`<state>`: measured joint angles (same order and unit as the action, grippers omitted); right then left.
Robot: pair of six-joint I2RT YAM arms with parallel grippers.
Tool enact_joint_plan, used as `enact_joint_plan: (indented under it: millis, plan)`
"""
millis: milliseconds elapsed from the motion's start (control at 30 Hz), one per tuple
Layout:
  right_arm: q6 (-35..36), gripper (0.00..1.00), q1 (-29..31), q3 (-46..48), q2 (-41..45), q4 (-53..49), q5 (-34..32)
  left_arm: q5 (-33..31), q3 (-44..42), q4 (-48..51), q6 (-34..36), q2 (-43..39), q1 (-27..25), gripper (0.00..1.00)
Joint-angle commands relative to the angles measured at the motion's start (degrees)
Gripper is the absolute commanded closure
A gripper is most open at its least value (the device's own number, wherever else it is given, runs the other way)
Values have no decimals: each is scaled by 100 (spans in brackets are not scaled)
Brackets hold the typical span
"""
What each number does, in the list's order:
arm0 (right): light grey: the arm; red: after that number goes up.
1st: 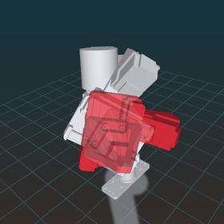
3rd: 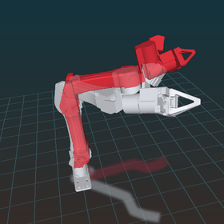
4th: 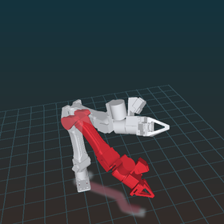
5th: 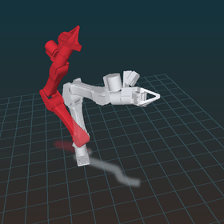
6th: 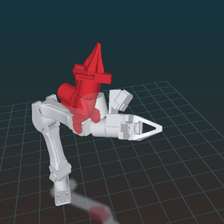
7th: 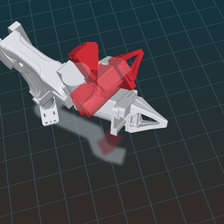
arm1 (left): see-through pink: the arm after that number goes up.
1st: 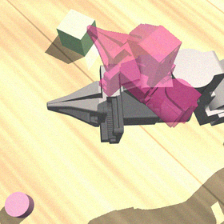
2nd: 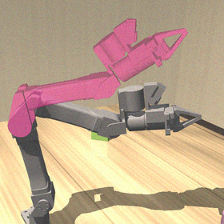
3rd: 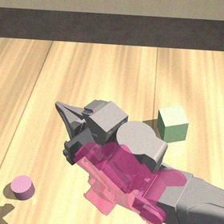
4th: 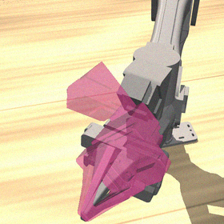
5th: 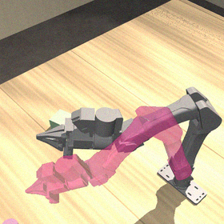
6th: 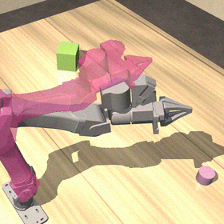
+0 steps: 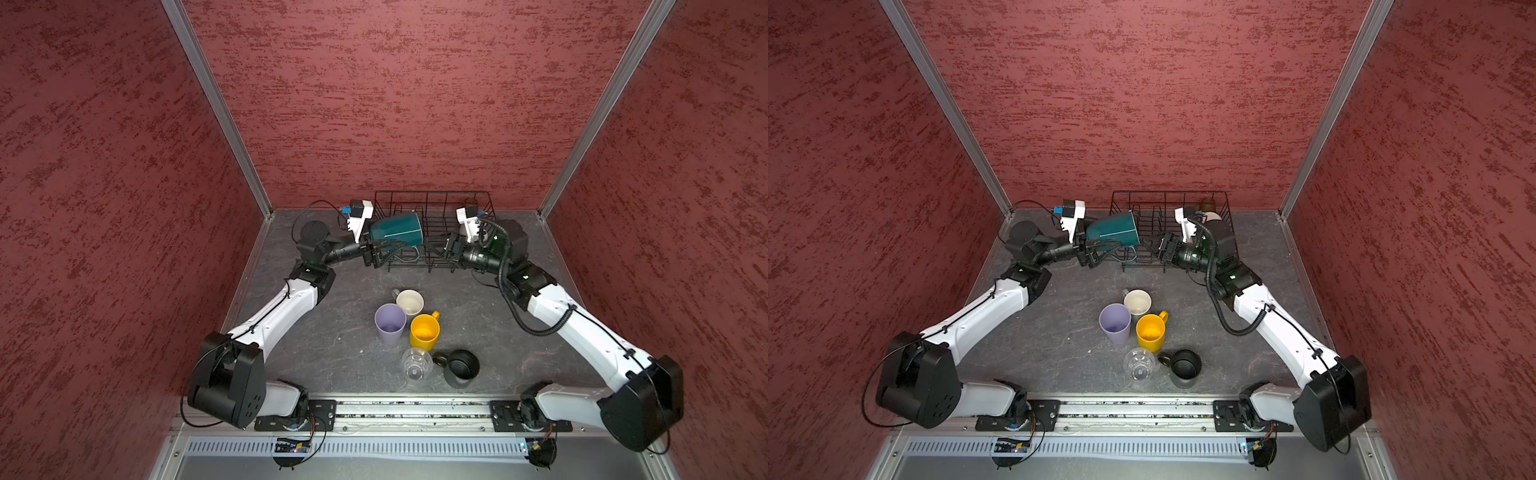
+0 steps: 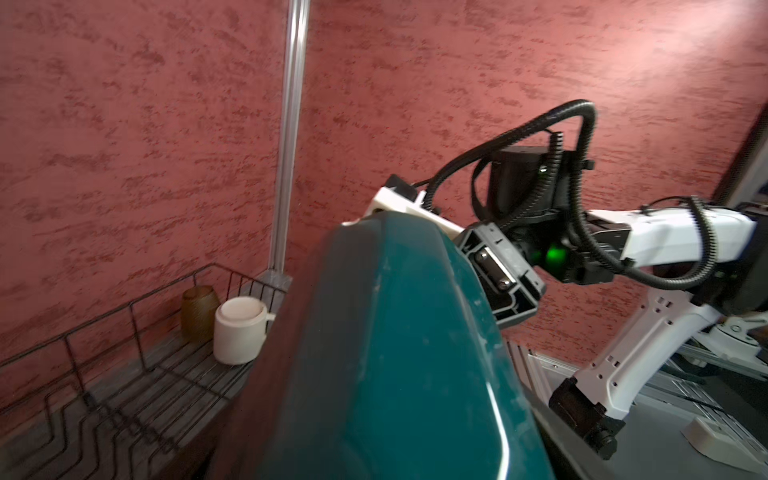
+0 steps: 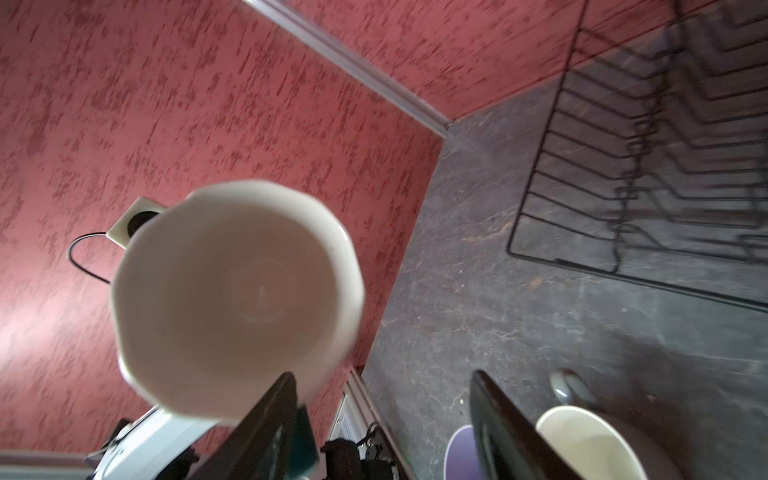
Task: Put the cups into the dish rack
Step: 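Open the right gripper and withdraw it while the left carries the mug rackward, then lower the green mug into the rack's far side with the left gripper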
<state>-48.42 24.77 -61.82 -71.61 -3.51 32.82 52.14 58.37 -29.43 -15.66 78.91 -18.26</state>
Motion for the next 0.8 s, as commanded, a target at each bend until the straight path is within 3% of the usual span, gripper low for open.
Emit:
enact_joint_plan:
  millis: [0, 233, 533, 767]
  plan:
    - [610, 23, -153, -121, 396, -1207, -1157, -893, 772, 1786, 454, 73, 34, 100]
    - [1200, 8, -288, -244, 1026, -2132, -2411, -1710, 2158, 3522, 521, 868, 19, 100]
    - [1198, 1, -300, 61, 1510, -2383, -2726, -2542, 4297, 5576, 266, 2496, -58, 100]
    - [1132, 1, -298, 368, 1832, -2481, -2791, -3368, 6872, 7672, 207, 4177, -189, 100]
